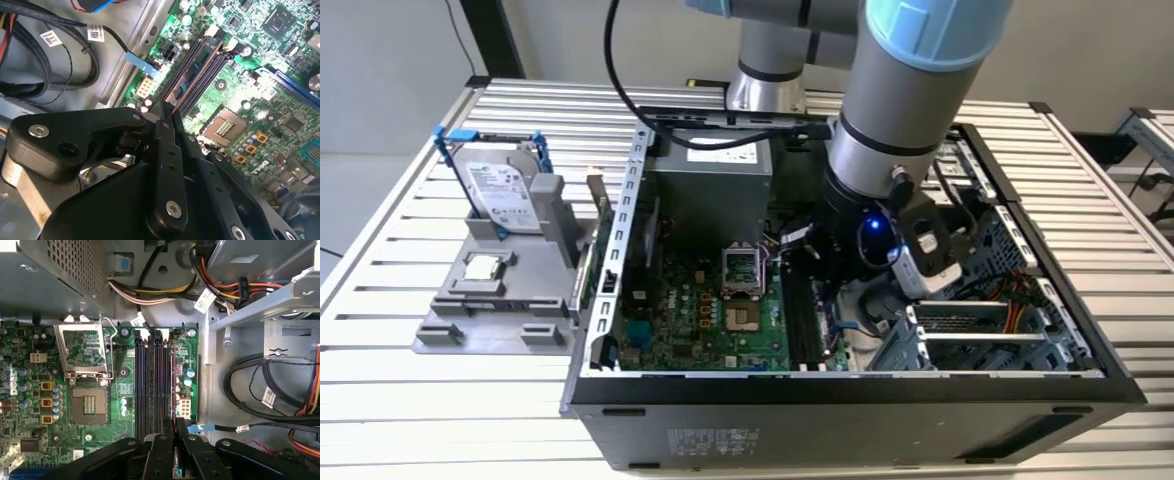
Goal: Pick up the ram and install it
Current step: 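Insert the ram into the slot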
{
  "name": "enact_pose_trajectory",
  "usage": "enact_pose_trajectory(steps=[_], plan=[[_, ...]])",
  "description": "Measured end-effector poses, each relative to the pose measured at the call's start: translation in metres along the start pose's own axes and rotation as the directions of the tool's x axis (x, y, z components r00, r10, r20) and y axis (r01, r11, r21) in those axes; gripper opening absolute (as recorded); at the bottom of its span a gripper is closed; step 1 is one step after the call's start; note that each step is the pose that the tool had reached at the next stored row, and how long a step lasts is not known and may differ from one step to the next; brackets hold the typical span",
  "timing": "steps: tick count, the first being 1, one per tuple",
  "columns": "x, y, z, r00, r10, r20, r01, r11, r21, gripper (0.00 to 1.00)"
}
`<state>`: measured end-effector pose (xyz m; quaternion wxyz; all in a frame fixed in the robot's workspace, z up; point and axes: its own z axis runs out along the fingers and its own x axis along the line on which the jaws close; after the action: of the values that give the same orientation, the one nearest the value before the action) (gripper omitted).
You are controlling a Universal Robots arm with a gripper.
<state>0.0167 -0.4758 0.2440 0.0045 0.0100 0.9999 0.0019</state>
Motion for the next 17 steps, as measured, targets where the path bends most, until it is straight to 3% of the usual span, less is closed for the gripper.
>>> enact_pose_trajectory(steps=[5, 17], plan=[[0.0006, 0.0009, 0.0071, 1.0000, 0.001, 0.0001, -0.001, 1.0000, 0.0092, 0.00], [0.0007, 0.0043, 0.0129, 1.0000, 0.002, -0.0002, -0.002, 0.9999, 0.0109, 0.00]])
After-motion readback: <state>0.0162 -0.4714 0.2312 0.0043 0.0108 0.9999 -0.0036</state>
